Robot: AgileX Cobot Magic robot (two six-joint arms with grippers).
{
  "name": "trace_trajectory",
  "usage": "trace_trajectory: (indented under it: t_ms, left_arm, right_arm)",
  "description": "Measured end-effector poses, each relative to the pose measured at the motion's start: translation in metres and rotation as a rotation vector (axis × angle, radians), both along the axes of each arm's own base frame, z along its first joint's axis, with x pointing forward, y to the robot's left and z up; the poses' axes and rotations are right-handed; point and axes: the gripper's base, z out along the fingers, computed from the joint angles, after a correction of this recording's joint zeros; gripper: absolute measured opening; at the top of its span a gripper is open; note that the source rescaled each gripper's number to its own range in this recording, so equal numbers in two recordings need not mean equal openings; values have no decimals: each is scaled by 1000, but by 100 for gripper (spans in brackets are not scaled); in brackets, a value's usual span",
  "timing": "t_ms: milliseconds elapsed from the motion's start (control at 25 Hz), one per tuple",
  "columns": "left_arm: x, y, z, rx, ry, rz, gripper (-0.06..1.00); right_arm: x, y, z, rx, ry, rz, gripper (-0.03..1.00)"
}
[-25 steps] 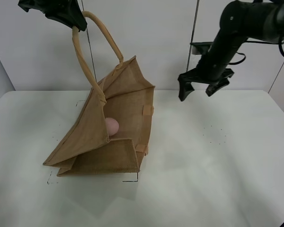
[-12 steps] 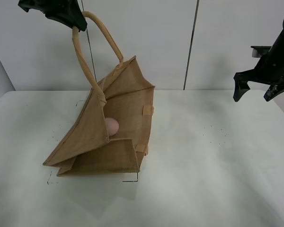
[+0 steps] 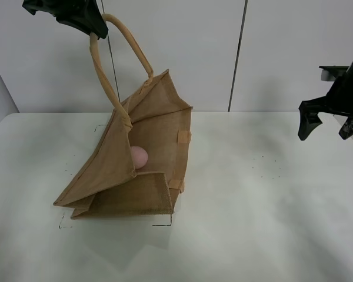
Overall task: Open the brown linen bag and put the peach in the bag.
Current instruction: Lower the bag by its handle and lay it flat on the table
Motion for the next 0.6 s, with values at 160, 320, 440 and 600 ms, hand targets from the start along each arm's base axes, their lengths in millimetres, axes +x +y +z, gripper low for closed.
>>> trace_trajectory:
  t_ms: [160,320,440,600]
  left_arm:
    - [0,0,0,0,0,0,0]
    - [0,0,0,0,0,0,0]
    - [0,0,0,0,0,0,0]
    - [0,0,0,0,0,0,0]
  right_arm:
    - [-68,6,-4,8,88,3,100]
    - [-133,12,-10,8,138,4,100]
    - [-184,14,-13,-19,131,12,100]
    - [-232,17,-12,-41,-16,-6,100]
